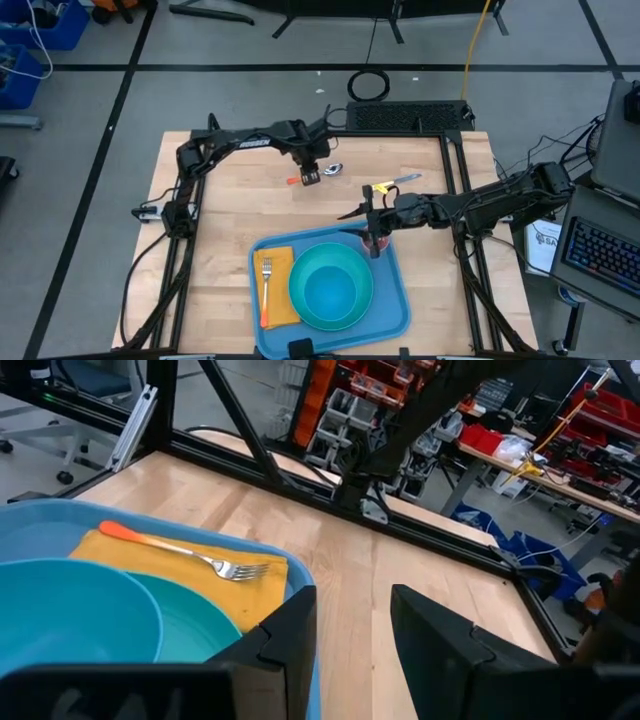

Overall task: Set up tray
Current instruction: Put the spoon on top of the napkin to the right of the fork

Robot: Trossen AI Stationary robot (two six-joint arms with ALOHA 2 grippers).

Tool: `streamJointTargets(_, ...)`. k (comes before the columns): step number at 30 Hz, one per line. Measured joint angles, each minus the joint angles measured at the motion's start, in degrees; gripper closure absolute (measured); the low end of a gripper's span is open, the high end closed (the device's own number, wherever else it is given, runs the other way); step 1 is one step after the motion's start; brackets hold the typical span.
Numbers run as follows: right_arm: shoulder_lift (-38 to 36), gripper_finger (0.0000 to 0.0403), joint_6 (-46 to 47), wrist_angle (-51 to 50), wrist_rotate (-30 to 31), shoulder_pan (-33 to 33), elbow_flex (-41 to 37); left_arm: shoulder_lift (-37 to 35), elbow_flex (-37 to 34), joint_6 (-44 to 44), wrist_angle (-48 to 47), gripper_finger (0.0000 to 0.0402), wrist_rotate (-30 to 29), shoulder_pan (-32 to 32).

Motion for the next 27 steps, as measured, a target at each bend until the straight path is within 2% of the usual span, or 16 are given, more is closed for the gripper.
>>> streamJointTargets(4,0.00,0.0280,-0.07,1.11,-0.02,-0.17,0.01,3.85,5.82,-0.04,-3.40,0.0266,0.22,-0.80)
streamJointTargets(7,0.00,0.0280,-0.11,1.71,-0.02,-0.65,0.02,7.92,11.95,-0.39,-9.68,0.0266,-0.40,-1.70)
streamJointTargets(10,0.00,0.0280,-0.02,1.50,-0.02,-0.81,0.02,10.17,14.56,0.22,-14.04,0.0266,-0.69,-2.01)
streamJointTargets(19,0.00,0.0280,-0.07,-0.46,-0.07,-0.81,0.02,11.03,14.66,0.93,-13.02,0.0266,-0.45,-1.92)
streamJointTargets(23,0.00,0.0280,-0.07,-0.45,-0.07,-0.81,0.02,11.03,14.64,1.25,-13.26,0.0266,3.24,-1.77)
streamJointTargets(27,0.00,0.0280,-0.04,-0.37,-0.07,-0.81,0.02,11.04,14.64,1.52,-13.35,0.0266,3.81,-1.78)
